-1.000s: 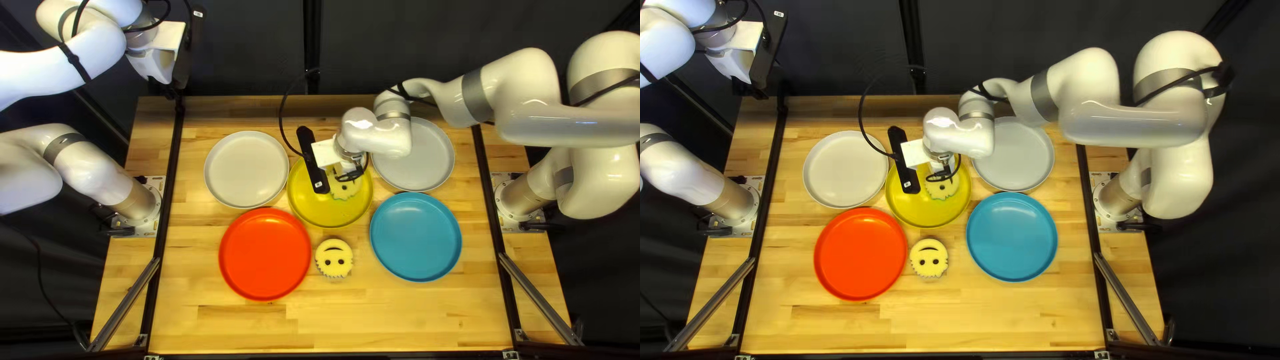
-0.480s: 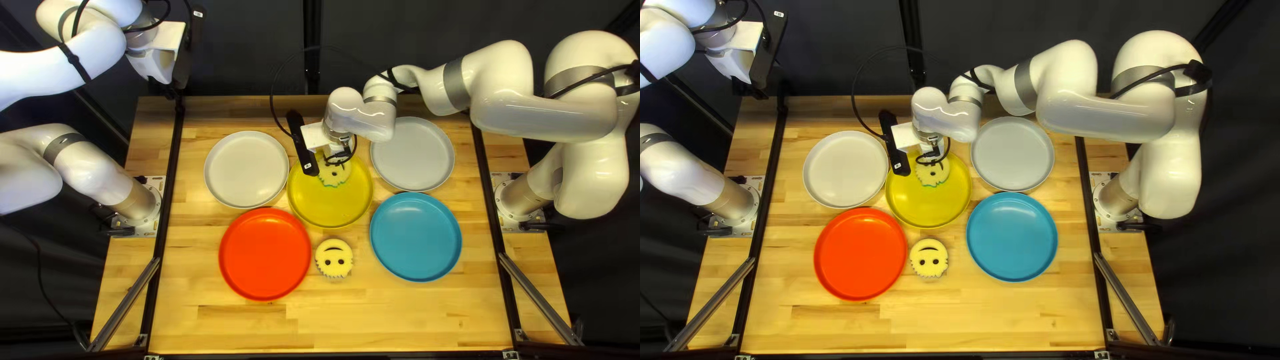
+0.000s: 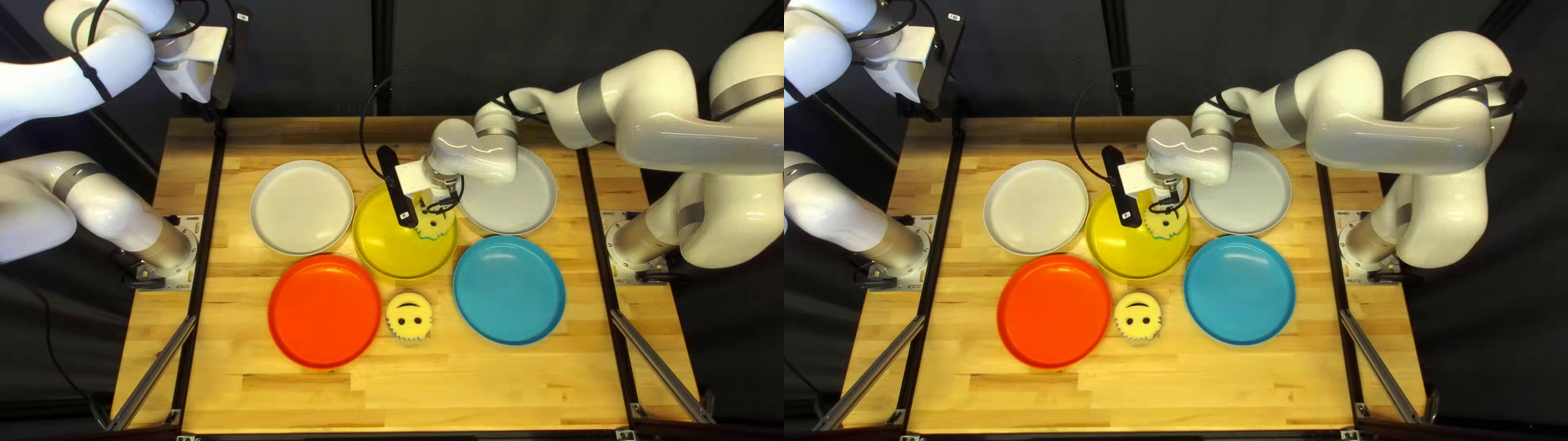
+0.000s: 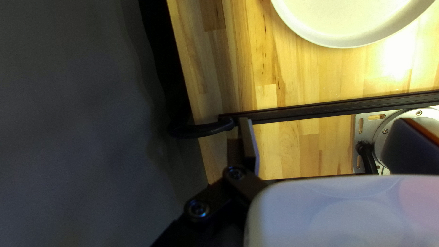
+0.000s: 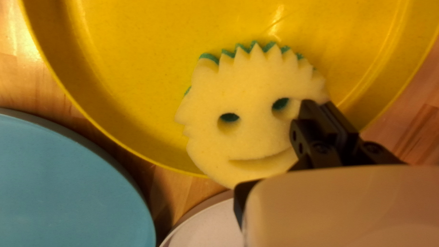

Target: Pick up sponge and scrub the plate

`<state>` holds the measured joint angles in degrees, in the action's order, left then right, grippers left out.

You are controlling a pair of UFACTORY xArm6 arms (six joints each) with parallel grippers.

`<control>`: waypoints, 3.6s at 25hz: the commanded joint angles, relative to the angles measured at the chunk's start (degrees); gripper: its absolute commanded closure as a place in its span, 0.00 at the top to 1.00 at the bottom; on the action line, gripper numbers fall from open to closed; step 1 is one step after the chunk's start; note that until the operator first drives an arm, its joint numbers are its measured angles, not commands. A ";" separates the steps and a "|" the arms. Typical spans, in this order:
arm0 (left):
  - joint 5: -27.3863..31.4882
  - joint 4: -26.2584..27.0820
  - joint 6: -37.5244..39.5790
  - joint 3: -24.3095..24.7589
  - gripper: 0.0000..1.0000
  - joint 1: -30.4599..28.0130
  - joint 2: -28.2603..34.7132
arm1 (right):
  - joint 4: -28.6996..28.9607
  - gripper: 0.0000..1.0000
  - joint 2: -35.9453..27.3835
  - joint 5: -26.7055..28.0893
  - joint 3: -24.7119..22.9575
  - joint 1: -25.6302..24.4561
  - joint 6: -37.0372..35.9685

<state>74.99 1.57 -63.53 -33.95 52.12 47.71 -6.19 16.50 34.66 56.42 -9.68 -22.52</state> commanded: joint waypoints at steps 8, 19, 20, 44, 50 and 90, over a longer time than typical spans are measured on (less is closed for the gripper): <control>0.00 0.00 0.00 0.00 1.00 0.00 0.00 | 2.54 0.00 9.35 2.21 11.95 -2.45 -6.04; 0.00 0.00 0.00 0.00 1.00 0.00 0.00 | -0.67 0.00 -0.94 -0.58 -0.69 4.15 2.18; 0.00 0.00 0.00 0.00 1.00 0.00 0.00 | -1.23 0.00 -1.59 -0.68 -1.40 5.05 3.30; 0.00 0.00 0.00 0.00 1.00 0.00 0.00 | 2.86 0.00 10.21 3.94 14.50 -2.06 -7.05; 0.00 0.00 0.00 0.00 1.00 0.00 0.00 | 2.46 0.00 6.99 2.20 9.19 -0.46 -5.01; 0.00 0.00 0.00 0.00 1.00 0.00 0.00 | -1.57 0.00 9.79 4.58 14.06 8.69 1.84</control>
<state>74.99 1.57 -63.53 -33.95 52.12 47.71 -6.76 28.00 40.14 72.95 -2.22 -22.27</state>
